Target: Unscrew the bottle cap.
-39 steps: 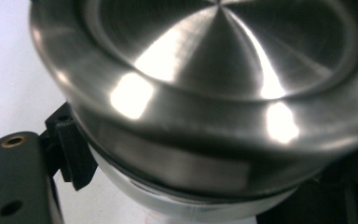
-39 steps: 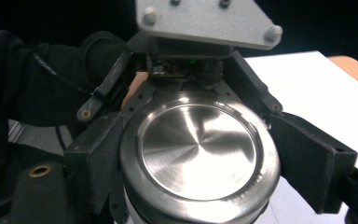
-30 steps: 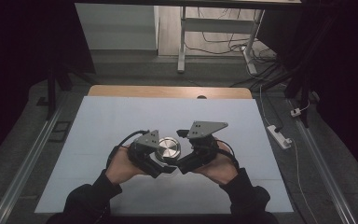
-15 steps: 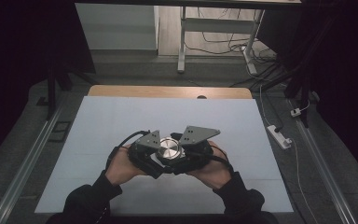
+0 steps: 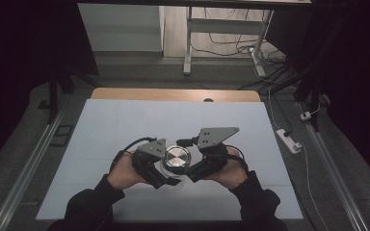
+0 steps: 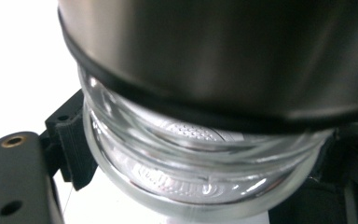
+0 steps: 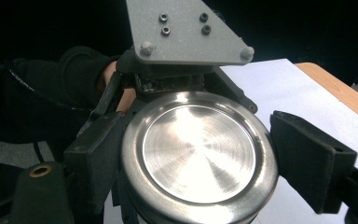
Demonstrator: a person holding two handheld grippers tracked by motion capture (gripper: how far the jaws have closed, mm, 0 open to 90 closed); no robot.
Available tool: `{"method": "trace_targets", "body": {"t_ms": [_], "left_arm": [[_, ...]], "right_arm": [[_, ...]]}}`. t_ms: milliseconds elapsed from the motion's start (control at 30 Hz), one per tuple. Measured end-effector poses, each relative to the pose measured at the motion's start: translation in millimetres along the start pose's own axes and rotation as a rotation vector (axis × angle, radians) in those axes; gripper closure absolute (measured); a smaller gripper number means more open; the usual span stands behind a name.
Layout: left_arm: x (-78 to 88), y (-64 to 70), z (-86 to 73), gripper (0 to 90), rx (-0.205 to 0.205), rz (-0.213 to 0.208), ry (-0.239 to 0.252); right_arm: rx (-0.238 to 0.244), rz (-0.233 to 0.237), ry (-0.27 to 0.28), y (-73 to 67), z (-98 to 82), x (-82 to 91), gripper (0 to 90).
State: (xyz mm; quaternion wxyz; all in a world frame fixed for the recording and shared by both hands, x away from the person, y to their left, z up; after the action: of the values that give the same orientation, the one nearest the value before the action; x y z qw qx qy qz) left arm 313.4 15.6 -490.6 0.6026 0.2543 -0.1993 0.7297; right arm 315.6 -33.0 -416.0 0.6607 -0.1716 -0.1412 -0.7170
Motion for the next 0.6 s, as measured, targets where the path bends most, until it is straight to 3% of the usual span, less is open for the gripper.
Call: {"method": "trace_targets", "body": {"t_ms": [600], "left_arm": [[7.2, -18.9, -7.0, 15.3, 0.06, 0.093, -0.009]], "right_arm": [[-0.057, -0.104, 0.032, 22.3, -3.3, 16.8, 19.6]]}}
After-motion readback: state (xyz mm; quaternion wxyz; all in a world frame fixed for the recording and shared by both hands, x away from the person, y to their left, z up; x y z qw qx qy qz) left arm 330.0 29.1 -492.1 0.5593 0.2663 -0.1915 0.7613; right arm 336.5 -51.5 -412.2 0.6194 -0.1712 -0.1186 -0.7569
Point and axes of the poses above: each handheld gripper's, and its own axes: x roughly backward along the jaws, z roughly out of its top, y roughly to its right, the point moved 10 cm from there along -x, roughly forward along the jaws, and after that the axes turned 4 degrees about z, right-handed, at the moved point
